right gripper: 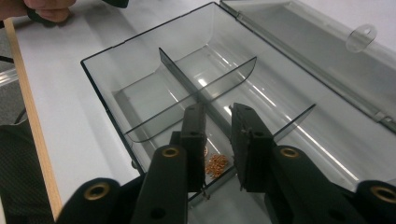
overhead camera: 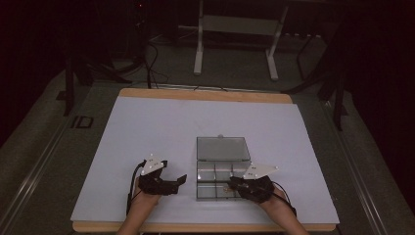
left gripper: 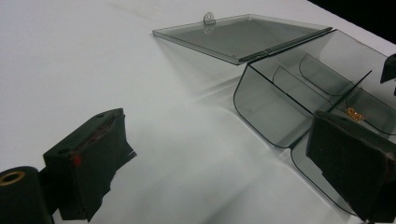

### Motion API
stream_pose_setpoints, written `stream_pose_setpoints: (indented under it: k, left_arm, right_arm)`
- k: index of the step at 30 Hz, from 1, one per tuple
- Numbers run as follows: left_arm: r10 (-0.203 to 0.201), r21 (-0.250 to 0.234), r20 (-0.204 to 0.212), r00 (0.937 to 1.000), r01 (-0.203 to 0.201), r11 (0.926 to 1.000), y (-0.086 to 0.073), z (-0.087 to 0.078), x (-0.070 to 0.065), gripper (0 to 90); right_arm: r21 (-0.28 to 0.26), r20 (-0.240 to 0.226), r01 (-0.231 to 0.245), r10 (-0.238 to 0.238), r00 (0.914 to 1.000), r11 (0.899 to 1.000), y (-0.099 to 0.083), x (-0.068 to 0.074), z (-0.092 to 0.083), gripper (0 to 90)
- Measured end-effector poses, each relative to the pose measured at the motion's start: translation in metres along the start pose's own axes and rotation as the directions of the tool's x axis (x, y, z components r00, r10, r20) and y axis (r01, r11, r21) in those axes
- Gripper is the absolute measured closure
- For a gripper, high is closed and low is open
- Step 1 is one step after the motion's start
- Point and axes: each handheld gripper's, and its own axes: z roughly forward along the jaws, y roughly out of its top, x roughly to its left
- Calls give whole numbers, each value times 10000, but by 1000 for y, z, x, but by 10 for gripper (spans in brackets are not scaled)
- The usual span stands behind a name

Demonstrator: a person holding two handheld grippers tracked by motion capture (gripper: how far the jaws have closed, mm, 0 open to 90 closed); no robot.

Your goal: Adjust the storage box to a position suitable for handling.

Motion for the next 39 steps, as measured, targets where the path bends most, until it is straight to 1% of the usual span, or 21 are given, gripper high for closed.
stream_pose_setpoints:
  k: [5,9,10,11,13,19,21,23,25,27,28,29,30,32,33,35,36,37,38,39]
  left_arm:
    - [10,-14,3,10000,-10,10000,0,0,0,61]
    - [-36,-33,-14,10000,36,10000,0,0,0,61]
    - [-15,-79,-69,10000,14,10000,0,0,0,61]
    - [-53,-128,-64,10000,52,9999,0,0,0,61]
    - [-103,-194,-84,9999,101,9998,1,0,0,61]
    - [46,-240,-71,10000,-48,9997,1,0,-2,61]
    - [55,-251,-46,10000,-56,9997,1,0,-2,61]
    - [59,-269,-46,10000,-60,9996,2,0,-2,61]
    - [43,-303,-34,10000,-44,9995,2,0,-3,61]
    - [-109,-401,-71,9999,106,9991,2,0,-3,61]
    - [-164,-440,-37,9999,162,9989,2,0,-3,61]
    - [-218,-530,32,9998,219,9984,2,0,-2,61]
    - [-246,-558,88,9997,251,9981,2,0,-3,61]
    - [-177,-573,104,9998,182,9982,3,0,-3,61]
    - [-181,-614,119,9998,188,9979,3,0,-4,61]
    - [-195,-638,112,9997,202,9978,4,0,-5,61]
    - [-168,-637,105,9998,174,9978,4,1,-6,61]
    - [-103,-581,109,9999,110,9982,4,1,-7,61]
    - [-54,-551,87,9999,58,9985,4,1,-8,61]
    - [-32,-546,95,9999,38,9985,5,1,-8,61]
  right_arm:
    - [-168,137,92,-90,9999,9998,2,-3,-6,702]
    - [-262,242,25,-19,9997,9997,2,-6,-10,679]
    - [-285,282,14,-6,9996,9996,1,-7,-11,666]
    - [-375,346,-80,93,9994,9993,1,-10,-13,627]
    - [-465,444,-175,195,9988,9988,1,-13,-16,615]
    - [-669,850,-332,389,9956,9972,0,-22,-26,520]
    - [-769,964,-417,491,9941,9962,0,-25,-29,504]
    - [-895,1109,-449,547,9923,9950,-1,-27,-31,505]
    - [-875,1240,-388,495,9910,9954,-2,-29,-34,502]
    - [-934,1302,-372,492,9903,9949,-3,-31,-35,491]
    - [-846,1304,-381,490,9902,9957,-3,-32,-36,493]
    - [-758,1388,-448,550,9888,9961,-4,-33,-36,492]
    - [-813,1486,-454,571,9872,9957,-5,-34,-37,489]
    - [-822,1507,-567,687,9862,9950,-7,-36,-38,440]
    - [-732,1634,-604,717,9839,9955,-7,-37,-38,414]
    - [-767,1689,-718,839,9821,9945,-8,-39,-39,393]
    - [-857,1688,-919,1054,9800,9921,-9,-40,-40,415]
    - [-954,1564,-1141,1281,9794,9889,-9,-42,-42,419]
    - [-1086,1498,-1325,1480,9776,9852,-10,-44,-43,403]
    - [-1113,1649,-1380,1553,9740,9842,-10,-45,-44,398]
